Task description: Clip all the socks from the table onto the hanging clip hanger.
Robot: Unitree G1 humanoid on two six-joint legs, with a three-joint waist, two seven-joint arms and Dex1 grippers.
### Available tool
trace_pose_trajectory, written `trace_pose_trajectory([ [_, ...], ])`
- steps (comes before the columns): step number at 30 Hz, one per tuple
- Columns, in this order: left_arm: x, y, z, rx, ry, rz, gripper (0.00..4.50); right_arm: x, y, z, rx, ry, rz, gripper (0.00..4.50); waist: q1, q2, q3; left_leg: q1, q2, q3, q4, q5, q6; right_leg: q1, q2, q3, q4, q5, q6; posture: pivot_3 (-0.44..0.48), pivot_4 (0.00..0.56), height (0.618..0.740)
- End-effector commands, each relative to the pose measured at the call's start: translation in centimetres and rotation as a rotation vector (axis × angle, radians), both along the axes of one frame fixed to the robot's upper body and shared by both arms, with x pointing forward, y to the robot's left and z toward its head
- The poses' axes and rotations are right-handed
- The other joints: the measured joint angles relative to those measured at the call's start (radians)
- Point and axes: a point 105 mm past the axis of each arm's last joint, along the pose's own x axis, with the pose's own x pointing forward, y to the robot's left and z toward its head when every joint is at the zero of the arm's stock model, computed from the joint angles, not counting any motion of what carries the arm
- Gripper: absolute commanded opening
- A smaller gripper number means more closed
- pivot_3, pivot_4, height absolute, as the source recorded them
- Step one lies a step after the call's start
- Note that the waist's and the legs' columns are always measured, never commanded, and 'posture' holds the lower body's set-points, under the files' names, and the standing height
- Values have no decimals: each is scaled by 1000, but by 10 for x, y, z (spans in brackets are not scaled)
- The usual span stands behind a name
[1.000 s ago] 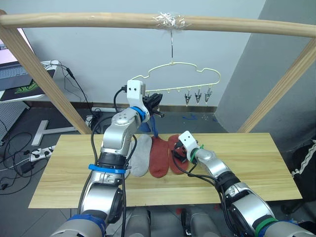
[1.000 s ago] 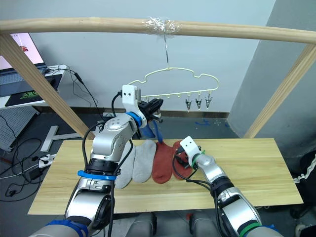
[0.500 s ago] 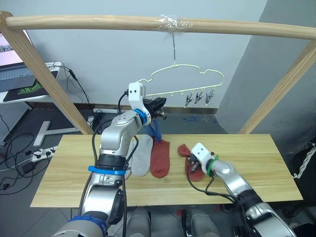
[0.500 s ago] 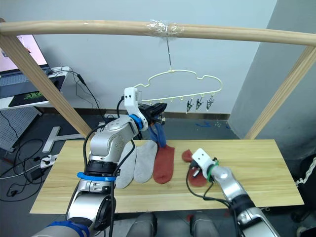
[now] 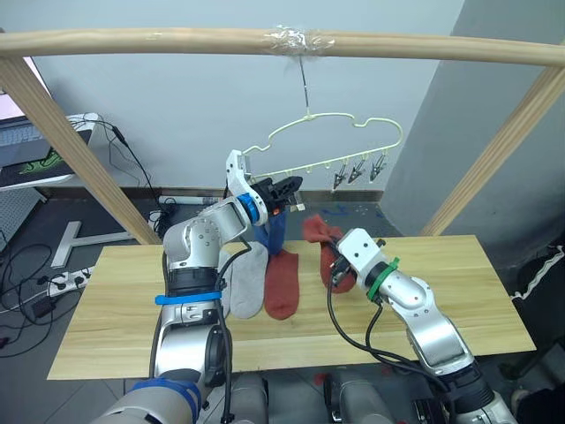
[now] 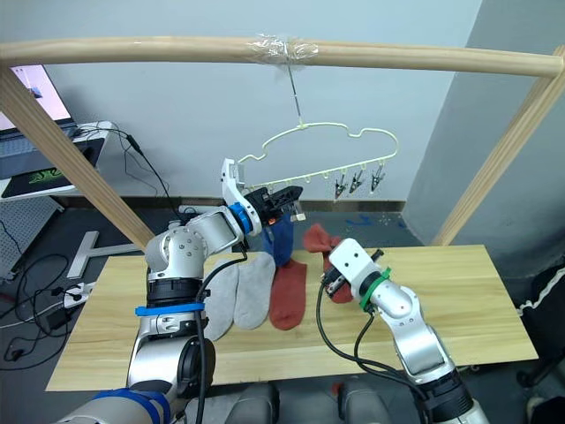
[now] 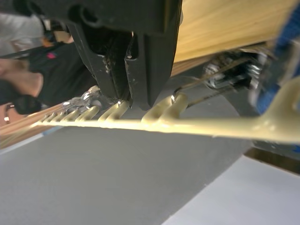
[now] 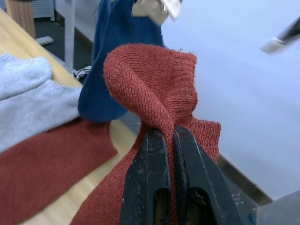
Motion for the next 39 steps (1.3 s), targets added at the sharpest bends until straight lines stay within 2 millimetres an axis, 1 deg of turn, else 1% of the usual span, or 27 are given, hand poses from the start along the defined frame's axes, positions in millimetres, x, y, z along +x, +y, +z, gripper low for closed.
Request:
trace_pose_trajectory([
  [1,-3,-7,5,-11,-3,-27,0,-1,11,21,40,-67,4,32,0,0,0,0,0,0,0,0,0,0,0,0,0,0,0,90,156,740],
  [4,-3,-8,7,-17,-5,-33,0,-2,16,24,59,-60,14,32,0,0,0,0,0,0,0,0,0,0,0,0,0,0,0,90,158,740],
  [9,-5,-9,9,-24,-10,-46,0,0,19,30,87,-61,23,32,0,0,0,0,0,0,0,0,0,0,0,0,0,0,0,94,159,740],
  [14,-6,-8,9,-30,-13,-46,0,4,22,41,132,-72,22,32,0,0,0,0,0,0,0,0,0,0,0,0,0,0,0,97,163,740],
  [24,-9,-7,12,-53,-17,-47,0,2,29,44,163,-56,38,32,0,0,0,-1,0,0,-2,0,0,-2,0,0,-1,0,0,108,164,740],
  [27,-16,-10,17,-89,-29,-89,865,2,29,43,165,-53,38,0,0,0,0,-2,0,0,-2,0,0,-3,0,0,-1,0,0,118,161,740],
  [31,-19,-7,17,-83,-29,-94,2232,3,28,42,168,-49,38,0,3,0,0,-3,0,0,-2,0,0,-5,0,0,-1,0,0,128,157,740],
  [34,-21,2,17,-51,-40,-78,3135,4,25,41,165,-45,29,0,6,0,0,-5,0,0,-2,0,0,-7,0,0,-1,0,0,133,153,740],
  [37,-31,11,17,1,-62,-85,4090,5,22,38,159,-44,23,0,5,0,0,-6,1,0,-3,0,0,-8,0,0,-1,0,0,135,147,740],
  [38,-37,17,16,16,-60,-89,4384,7,22,38,159,-44,22,0,6,0,0,-6,1,0,-3,0,0,-8,0,0,-1,0,0,135,147,740],
  [39,-42,22,15,31,-59,-92,4449,8,21,38,159,-43,21,0,7,0,0,-6,1,0,-3,0,0,-8,0,0,0,0,0,142,144,740],
])
